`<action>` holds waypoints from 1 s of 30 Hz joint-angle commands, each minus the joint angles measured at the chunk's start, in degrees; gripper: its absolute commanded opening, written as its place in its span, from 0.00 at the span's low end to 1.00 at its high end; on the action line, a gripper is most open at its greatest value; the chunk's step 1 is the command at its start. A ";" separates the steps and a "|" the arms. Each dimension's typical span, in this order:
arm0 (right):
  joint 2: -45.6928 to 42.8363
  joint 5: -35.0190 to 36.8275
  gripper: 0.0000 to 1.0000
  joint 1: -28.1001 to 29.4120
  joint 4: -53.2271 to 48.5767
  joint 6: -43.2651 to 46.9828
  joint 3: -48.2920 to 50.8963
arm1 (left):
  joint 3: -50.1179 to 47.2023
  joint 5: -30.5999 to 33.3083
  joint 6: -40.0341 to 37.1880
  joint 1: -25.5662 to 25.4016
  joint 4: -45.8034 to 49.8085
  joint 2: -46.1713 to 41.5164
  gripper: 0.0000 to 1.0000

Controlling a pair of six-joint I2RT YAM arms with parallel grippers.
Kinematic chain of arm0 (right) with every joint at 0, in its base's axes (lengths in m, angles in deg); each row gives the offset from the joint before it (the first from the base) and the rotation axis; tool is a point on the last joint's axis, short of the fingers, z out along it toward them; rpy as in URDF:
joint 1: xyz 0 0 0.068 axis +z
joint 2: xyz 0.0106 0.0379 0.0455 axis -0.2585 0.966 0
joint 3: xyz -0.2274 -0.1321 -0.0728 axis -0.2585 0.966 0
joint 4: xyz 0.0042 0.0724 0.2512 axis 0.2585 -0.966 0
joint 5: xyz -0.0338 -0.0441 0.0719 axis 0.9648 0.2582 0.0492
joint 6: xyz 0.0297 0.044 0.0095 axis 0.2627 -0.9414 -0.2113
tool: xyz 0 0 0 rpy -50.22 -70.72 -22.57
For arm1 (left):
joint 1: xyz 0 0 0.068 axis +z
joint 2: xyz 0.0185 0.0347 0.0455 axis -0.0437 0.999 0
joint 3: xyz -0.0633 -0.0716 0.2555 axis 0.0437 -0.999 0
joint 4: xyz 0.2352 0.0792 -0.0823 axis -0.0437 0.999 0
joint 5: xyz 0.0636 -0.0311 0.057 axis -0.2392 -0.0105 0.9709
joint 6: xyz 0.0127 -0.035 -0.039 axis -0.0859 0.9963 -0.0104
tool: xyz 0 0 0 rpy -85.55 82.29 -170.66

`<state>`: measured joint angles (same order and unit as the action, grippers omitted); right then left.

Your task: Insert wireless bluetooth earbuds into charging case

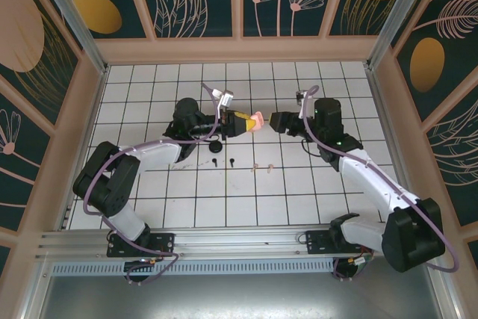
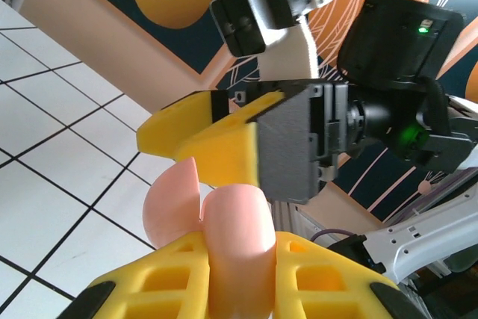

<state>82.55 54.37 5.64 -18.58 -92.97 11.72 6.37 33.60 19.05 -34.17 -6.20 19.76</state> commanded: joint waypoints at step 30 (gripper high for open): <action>-3.95 -17.63 0.48 0.03 12.88 -7.48 2.29 | -0.01 -1.92 9.10 -0.68 -15.45 0.91 0.00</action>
<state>78.11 38.63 5.38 -9.75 -99.46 13.91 6.35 32.39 27.25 -34.43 -18.24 19.94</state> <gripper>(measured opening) 0.480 0.187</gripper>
